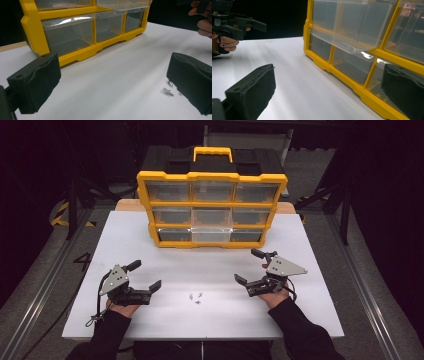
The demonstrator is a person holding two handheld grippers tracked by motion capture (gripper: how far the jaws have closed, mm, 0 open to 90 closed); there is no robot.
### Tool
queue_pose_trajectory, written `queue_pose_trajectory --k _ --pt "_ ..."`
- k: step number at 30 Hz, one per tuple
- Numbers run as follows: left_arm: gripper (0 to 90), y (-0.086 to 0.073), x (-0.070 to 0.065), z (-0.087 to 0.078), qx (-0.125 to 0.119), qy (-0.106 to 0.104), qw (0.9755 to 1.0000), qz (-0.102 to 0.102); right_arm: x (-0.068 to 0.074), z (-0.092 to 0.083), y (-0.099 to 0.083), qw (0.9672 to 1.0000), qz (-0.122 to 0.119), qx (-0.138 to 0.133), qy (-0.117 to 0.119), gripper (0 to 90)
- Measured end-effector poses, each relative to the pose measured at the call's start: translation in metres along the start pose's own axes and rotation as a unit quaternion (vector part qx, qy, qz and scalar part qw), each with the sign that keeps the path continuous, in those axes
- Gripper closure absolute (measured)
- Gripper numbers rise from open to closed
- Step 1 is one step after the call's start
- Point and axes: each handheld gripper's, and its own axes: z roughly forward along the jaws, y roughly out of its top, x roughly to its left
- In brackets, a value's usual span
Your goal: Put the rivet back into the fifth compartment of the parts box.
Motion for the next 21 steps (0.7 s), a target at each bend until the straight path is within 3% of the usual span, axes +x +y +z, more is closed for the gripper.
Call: queue_pose_trajectory --k 6,12,18,21 --pt "0.2 0.004 -0.002 -0.003 -0.005 0.003 0.9999 0.013 -0.002 -0.001 0.001 1.0 0.003 0.004 0.002 0.0" --pt "0.2 0.005 0.0 -0.004 -0.002 0.0 0.9999 0.012 -0.002 -0.002 0.004 1.0 0.005 0.004 0.004 0.0" --pt "0.2 0.006 0.001 -0.003 -0.001 0.001 0.9999 0.01 -0.004 0.015 0.013 0.9993 0.029 0.003 0.024 0.0" --pt "0.2 0.007 0.0 -0.005 -0.003 0.004 0.9999 0.013 0.0 0.026 0.02 0.9991 0.018 0.001 0.038 0.0"
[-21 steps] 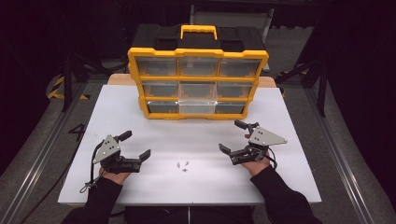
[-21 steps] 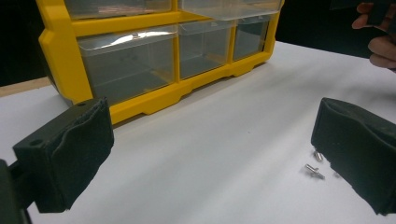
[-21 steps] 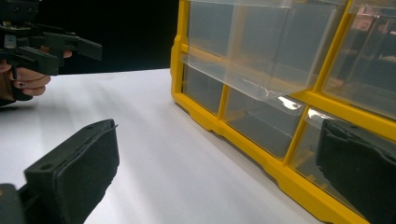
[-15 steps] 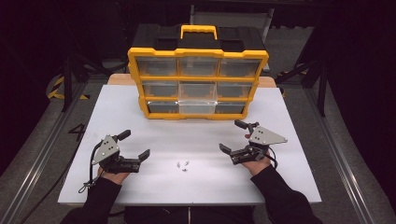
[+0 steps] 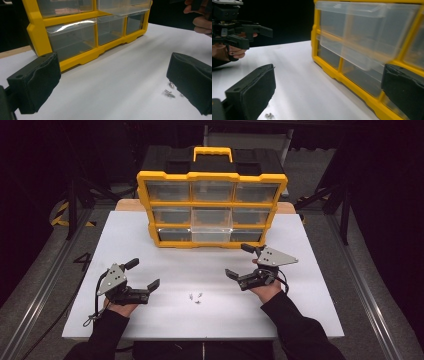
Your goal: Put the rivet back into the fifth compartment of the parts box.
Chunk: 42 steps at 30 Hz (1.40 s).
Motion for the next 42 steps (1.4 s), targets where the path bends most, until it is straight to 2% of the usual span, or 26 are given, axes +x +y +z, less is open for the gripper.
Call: queue_pose_trajectory --k 6,10,13,14,15,16,19,21,24,27,31,32,34,35,36,37,38,40,41,42 --pt "0.2 0.0 0.002 -0.002 0.005 0.006 1.0 0.002 0.006 0.017 0.014 0.9997 -0.014 0.005 0.018 0.0" --pt "0.2 0.001 0.003 -0.003 0.001 0.012 0.9999 -0.001 0.007 0.022 0.02 0.9997 -0.017 0.002 0.019 0.0" --pt "0.2 0.001 0.005 -0.004 -0.001 0.013 0.9999 0.001 0.007 0.029 0.026 0.999 -0.015 0.009 0.041 0.5" --pt "0.2 0.001 0.005 -0.004 -0.002 0.013 0.9999 -0.001 0.007 0.029 0.026 0.999 -0.015 0.009 0.041 0.5" --pt "0.2 0.001 0.005 -0.004 0.0 0.015 0.9999 -0.002 0.005 0.033 0.03 0.9963 -0.007 0.025 0.082 6.6" --pt "0.2 0.001 0.005 -0.004 0.002 0.015 0.9999 0.0 0.004 0.034 0.032 0.9953 -0.004 0.03 0.092 6.6" --pt "0.2 0.001 0.005 -0.005 0.003 0.018 0.9998 -0.001 0.006 0.035 0.036 0.9942 -0.011 0.035 0.101 8.5" --pt "0.2 0.002 0.006 -0.006 0.003 0.018 0.9998 -0.002 0.009 0.036 0.041 0.9933 -0.024 0.051 0.101 8.3" --pt "0.2 0.002 0.005 -0.006 0.003 0.018 0.9998 -0.002 0.014 0.042 0.049 0.987 -0.041 0.107 0.113 8.5" --pt "0.2 0.002 0.005 -0.005 0.002 0.017 0.9999 -0.001 0.017 0.046 0.055 0.9808 -0.061 0.146 0.114 9.6" --pt "0.2 0.002 0.005 -0.005 0.001 0.017 0.9998 -0.002 0.02 0.051 0.06 0.9733 -0.079 0.185 0.111 10.3" --pt "0.2 0.002 0.005 -0.005 0.001 0.017 0.9998 -0.002 0.02 0.051 0.06 0.9733 -0.079 0.185 0.111 10.3" --pt "0.2 0.002 0.005 -0.006 0.001 0.018 0.9998 -0.002 0.021 0.055 0.063 0.967 -0.086 0.212 0.113 10.5" --pt "0.2 0.002 0.005 -0.006 0.001 0.018 0.9998 -0.002 0.021 0.058 0.065 0.9613 -0.095 0.232 0.114 10.5" --pt "0.2 0.002 0.005 -0.006 0.002 0.017 0.9998 -0.002 0.021 0.06 0.066 0.9571 -0.098 0.247 0.116 10.5" --pt "0.2 0.002 0.005 -0.006 0.002 0.017 0.9998 -0.002 0.021 0.06 0.066 0.9571 -0.098 0.247 0.116 10.5" --pt "0.2 0.003 0.005 -0.006 0.002 0.016 0.9999 -0.002 0.022 0.061 0.067 0.9533 -0.102 0.26 0.114 10.5" --pt "0.2 0.002 0.005 -0.006 0.002 0.016 0.9999 -0.003 0.023 0.066 0.07 0.9441 -0.108 0.29 0.114 10.5" --pt "0.2 0.002 0.005 -0.006 0.003 0.016 0.9999 -0.002 0.024 0.069 0.072 0.9364 -0.117 0.312 0.109 10.4" --pt "0.2 0.002 0.005 -0.006 0.002 0.017 0.9999 -0.002 0.024 0.07 0.074 0.9337 -0.122 0.319 0.107 10.5"
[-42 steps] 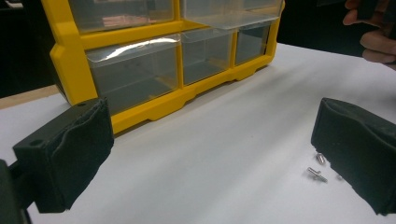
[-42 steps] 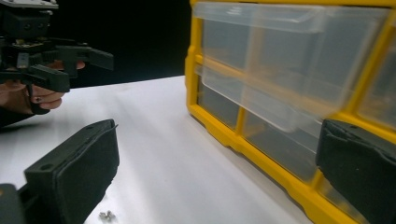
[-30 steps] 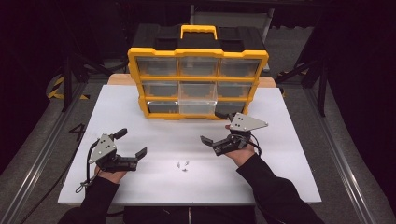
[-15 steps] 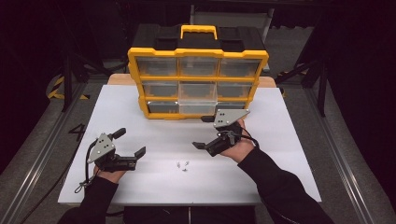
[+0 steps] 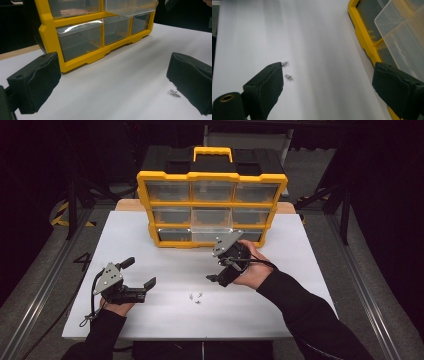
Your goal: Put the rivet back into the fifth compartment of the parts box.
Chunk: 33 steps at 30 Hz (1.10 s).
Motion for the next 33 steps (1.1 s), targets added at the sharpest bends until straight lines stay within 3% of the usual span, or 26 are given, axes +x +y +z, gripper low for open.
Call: queue_pose_trajectory --k 6,7,11,13,15,17,23,29,33 --pt "0.2 0.0 0.0 0.0 -0.001 0.0 1.0 -0.001 -0.002 0.001 0.009 0.9986 -0.007 0.052 0.003 10.5" --pt "0.2 0.0 0.0 0.0 0.0 0.0 1.0 0.0 -0.003 0.003 0.013 0.9974 -0.016 0.07 0.01 10.5" --pt "0.2 0.0 0.0 -0.001 0.0 0.001 1.0 0.001 -0.002 0.005 0.019 0.994 -0.013 0.106 0.022 11.1" --pt "0.2 0.0 0.0 -0.001 0.0 0.0 1.0 0.0 -0.002 0.006 0.02 0.9933 -0.015 0.111 0.027 11.2" --pt "0.2 0.0 0.0 0.0 0.001 -0.001 1.0 0.0 -0.003 0.009 0.024 0.9904 -0.018 0.133 0.033 11.3" --pt "0.2 0.0 0.001 0.0 0.001 -0.001 1.0 0.0 -0.003 0.01 0.025 0.9896 -0.018 0.139 0.033 11.3" --pt "0.2 0.0 0.001 -0.001 0.0 -0.001 1.0 0.0 -0.002 0.019 0.031 0.9814 -0.025 0.185 0.046 13.8" --pt "0.4 0.0 0.001 -0.001 0.001 0.0 1.0 -0.001 0.0 0.029 0.032 0.9771 -0.028 0.204 0.053 15.0" --pt "0.4 0.0 0.001 -0.002 0.002 -0.001 1.0 -0.001 0.003 0.034 0.031 0.9784 -0.031 0.196 0.06 16.2"
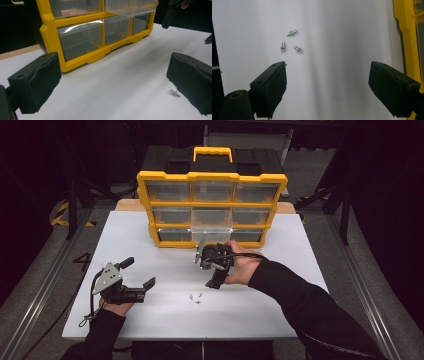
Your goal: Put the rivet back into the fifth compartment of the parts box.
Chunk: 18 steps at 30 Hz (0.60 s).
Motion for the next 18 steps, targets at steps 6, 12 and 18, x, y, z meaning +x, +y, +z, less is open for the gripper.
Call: queue_pose_trajectory --k 6,12,18 --pt "0.4 0.0 -0.001 0.0 0.001 0.0 1.0 0.001 0.003 0.013 0.001 0.9999 -0.003 0.0 0.013 18.9" --pt "0.5 -0.002 0.0 -0.003 0.002 0.003 1.0 0.001 0.008 0.032 0.005 0.9995 -0.009 0.008 0.03 22.0" --pt "0.5 -0.002 -0.001 -0.007 0.003 0.007 1.0 -0.001 0.011 0.046 0.009 0.9989 -0.017 0.016 0.041 24.0"
